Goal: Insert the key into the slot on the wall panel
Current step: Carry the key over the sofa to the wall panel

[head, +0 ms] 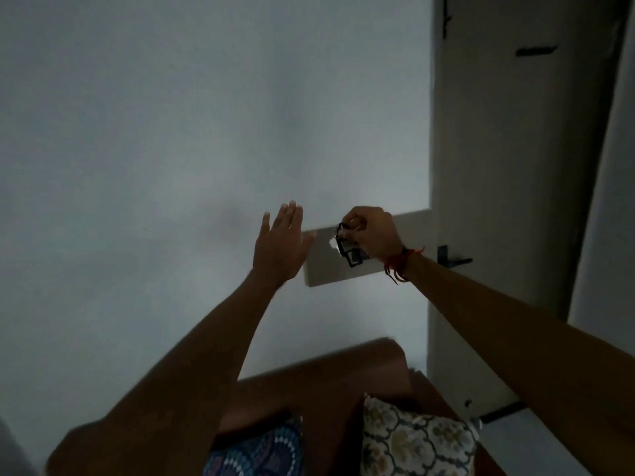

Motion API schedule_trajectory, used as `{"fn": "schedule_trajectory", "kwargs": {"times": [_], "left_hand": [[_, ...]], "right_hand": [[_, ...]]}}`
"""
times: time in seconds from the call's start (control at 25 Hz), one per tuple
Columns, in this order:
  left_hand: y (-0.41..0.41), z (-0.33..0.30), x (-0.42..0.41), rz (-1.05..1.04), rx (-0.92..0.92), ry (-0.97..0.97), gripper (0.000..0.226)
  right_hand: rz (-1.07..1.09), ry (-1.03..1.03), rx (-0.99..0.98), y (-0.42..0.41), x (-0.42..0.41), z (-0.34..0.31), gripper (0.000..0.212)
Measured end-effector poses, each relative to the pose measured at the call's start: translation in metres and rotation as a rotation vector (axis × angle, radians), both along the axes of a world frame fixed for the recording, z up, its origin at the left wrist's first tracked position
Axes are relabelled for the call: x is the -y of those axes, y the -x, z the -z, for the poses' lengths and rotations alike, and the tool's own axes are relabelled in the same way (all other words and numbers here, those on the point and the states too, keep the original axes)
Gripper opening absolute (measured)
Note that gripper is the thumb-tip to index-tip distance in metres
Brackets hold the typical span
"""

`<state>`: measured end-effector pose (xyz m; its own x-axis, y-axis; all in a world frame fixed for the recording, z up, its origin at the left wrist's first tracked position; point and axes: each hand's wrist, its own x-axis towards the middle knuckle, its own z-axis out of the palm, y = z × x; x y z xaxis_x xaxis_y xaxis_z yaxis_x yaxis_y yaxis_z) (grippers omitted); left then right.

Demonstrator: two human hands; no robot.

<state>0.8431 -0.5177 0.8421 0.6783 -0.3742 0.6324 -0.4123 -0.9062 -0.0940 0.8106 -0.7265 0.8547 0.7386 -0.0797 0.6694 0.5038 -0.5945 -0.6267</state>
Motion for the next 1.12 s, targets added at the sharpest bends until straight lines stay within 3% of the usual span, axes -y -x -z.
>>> {"fn": "schedule_trajectory", "kwargs": {"times": [0.28, 0.48, 1.12], "left_hand": [[-0.104, 0.0, 0.07, 0.081, -0.018, 0.054, 0.068], [-0.165, 0.019, 0.103, 0.092, -0.061, 0.067, 0.068], [-0.273, 0.082, 0.175, -0.151, -0.203, 0.077, 0.07]], "right_hand": [[0.141, 0.057, -0.031, -0.089, 0.071, -0.005, 0.011], [0.157, -0.011, -0.051, -0.149, 0.11, 0.016, 0.007], [0.046, 0.023, -0.09, -0.334, 0.202, 0.079, 0.004]]}}
